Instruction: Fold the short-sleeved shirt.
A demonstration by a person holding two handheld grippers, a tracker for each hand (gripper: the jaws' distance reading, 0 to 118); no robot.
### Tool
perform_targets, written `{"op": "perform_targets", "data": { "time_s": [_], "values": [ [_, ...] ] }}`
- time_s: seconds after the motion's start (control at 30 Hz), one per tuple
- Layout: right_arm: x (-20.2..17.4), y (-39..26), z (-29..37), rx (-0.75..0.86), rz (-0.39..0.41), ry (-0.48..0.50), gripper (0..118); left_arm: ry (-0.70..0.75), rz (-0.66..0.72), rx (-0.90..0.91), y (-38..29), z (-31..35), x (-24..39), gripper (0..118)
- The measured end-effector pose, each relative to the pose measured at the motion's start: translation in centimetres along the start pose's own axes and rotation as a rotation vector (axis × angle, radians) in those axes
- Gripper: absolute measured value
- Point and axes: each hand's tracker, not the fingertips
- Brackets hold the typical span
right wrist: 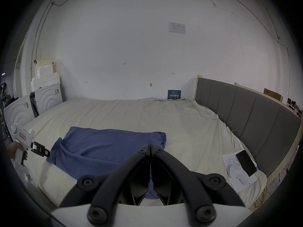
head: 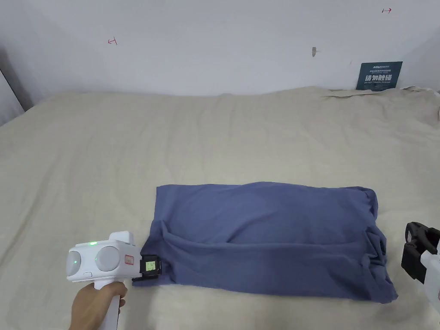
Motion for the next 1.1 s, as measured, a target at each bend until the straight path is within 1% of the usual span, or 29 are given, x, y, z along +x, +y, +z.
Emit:
{"op": "perform_targets", "data": {
  "time_s": [0.07,0.17,0.2,0.23,0.27,0.3,0.33,0.37,0.43,0.53,0.57,0.6,0.7,0.73,0.87,0.97,1.0,1.03,1.07,1.1],
  "values": [
    [-0.2,-0.2,-0.1,-0.010,-0.003,-0.002,0,0.014,-0.003,-0.030,0.1,-1.2,0.2,84],
    [-0.3,-0.3,-0.1,-0.023,-0.004,-0.004,0,0.025,-0.015,-0.042,-0.3,-2.1,0.7,76],
    [-0.3,-0.4,-0.1,-0.027,-0.004,-0.005,0,0.026,-0.023,-0.041,-0.4,-2.1,0.9,76],
    [-0.2,-0.4,-0.2,-0.033,-0.006,-0.006,0,0.020,-0.036,-0.038,-0.6,-2.1,1.1,60],
    [-0.1,-0.5,-0.3,-0.040,-0.010,-0.006,0,0.033,-0.064,-0.030,-0.6,-2.0,1.4,40],
    [0.0,-0.7,-0.4,-0.047,-0.012,-0.007,0,0.010,-0.084,-0.028,-0.6,-2.0,1.6,25],
    [0.1,-0.8,-0.6,-0.058,-0.014,-0.008,0,-0.025,-0.089,-0.032,-0.5,-1.9,1.8,16],
    [0.2,-0.9,-0.8,-0.072,-0.017,-0.010,0,-0.029,-0.088,-0.037,-0.5,-1.7,2.0,9],
    [0.8,-1.6,-1.6,-0.114,-0.045,-0.007,0,-0.014,-0.115,-0.014,-0.4,-1.2,2.3,5],
    [1.3,-3.0,-3.8,-0.242,-0.071,-0.005,0,-0.025,-0.133,0.014,-0.1,-0.2,2.3,4],
    [1.9,-3.8,-4.8,-0.290,-0.083,0.001,3,-0.031,-0.137,0.021,0.0,0.2,2.3,4],
    [2.0,-4.4,-5.6,-0.330,-0.094,0.008,19,-0.033,-0.141,0.031,0.2,0.5,2.3,4],
    [2.0,-6.5,-7.8,-0.417,-0.105,0.009,88,-0.045,-0.145,0.048,0.4,1.5,2.0,4],
    [1.8,-7.1,-8.4,-0.442,-0.097,0.011,93,-0.051,-0.142,0.055,0.5,1.8,1.9,4],
    [0.9,-8.8,-10.4,-0.498,-0.061,0.003,93,-0.061,-0.139,0.068,0.7,2.4,1.8,4],
    [0.4,-9.9,-11.7,-0.509,-0.035,-0.002,92,-0.064,-0.133,0.068,0.8,2.3,1.7,4],
    [0.3,-10.0,-12.0,-0.513,-0.033,-0.005,89,-0.065,-0.131,0.066,0.7,2.3,1.6,4],
    [0.3,-10.1,-12.2,-0.513,-0.032,-0.005,77,-0.064,-0.130,0.065,0.7,2.3,1.6,4],
    [0.4,-10.1,-12.3,-0.510,-0.032,0.003,53,-0.063,-0.131,0.064,0.6,2.3,1.6,4],
    [0.5,-10.2,-12.0,-0.504,-0.037,0.010,8,-0.062,-0.132,0.062,0.5,2.2,1.6,4]
  ]
}}
